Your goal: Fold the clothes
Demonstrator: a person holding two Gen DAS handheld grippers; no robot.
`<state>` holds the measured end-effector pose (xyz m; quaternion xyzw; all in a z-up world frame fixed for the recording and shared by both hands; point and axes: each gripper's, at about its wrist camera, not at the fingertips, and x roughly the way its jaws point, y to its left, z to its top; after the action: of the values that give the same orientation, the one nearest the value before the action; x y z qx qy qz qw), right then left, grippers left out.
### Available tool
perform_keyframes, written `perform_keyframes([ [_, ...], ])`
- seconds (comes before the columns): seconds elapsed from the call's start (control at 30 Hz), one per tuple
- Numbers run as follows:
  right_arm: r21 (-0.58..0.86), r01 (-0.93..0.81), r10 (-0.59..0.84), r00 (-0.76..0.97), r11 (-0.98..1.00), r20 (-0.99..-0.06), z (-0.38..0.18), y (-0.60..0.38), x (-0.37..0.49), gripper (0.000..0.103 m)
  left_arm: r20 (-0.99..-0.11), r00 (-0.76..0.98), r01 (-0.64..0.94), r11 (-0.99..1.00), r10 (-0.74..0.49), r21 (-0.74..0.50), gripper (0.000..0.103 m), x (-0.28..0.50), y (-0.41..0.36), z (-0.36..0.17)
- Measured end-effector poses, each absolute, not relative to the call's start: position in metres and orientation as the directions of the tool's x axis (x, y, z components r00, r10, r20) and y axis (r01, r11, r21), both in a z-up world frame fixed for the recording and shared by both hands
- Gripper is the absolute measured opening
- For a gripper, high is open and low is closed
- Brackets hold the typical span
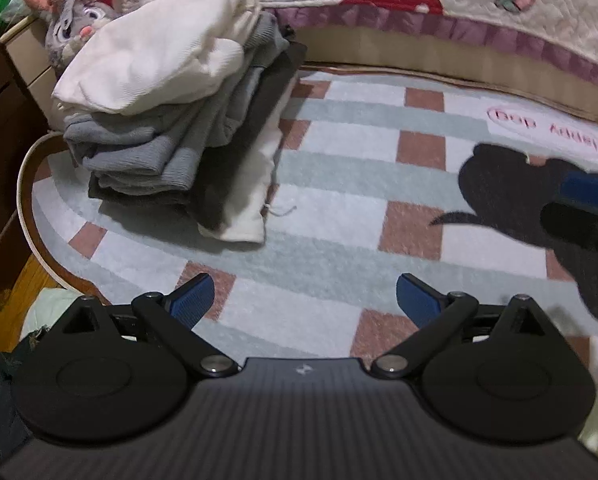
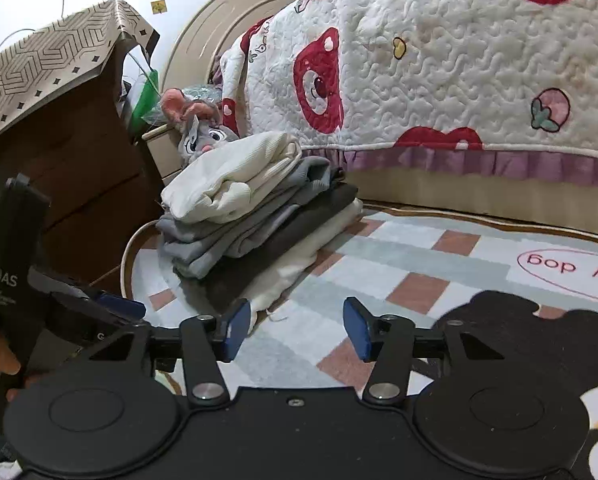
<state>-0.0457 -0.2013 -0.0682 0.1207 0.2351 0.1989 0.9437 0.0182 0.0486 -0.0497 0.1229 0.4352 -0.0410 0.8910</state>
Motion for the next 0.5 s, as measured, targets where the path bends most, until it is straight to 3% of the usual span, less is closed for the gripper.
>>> perform_keyframes([
  [0.23, 0.354, -0.368, 0.492, 0.781, 0.860, -0.384, -0.076, -0.222, -0.044, 0.074, -0.820, 0.571, 0.284, 0.931, 0.027, 0.228, 0.099, 0.011, 0.016, -0.064],
  [0.5, 0.409, -0.306, 0.471, 0.783, 0.860, -0.405, -0.092, -0.238, -0.038, 0.075, -0.806, 0.587, 0.326, 0.889, 0.076, 0.321, 0.099, 0.008, -0.004, -0.069],
])
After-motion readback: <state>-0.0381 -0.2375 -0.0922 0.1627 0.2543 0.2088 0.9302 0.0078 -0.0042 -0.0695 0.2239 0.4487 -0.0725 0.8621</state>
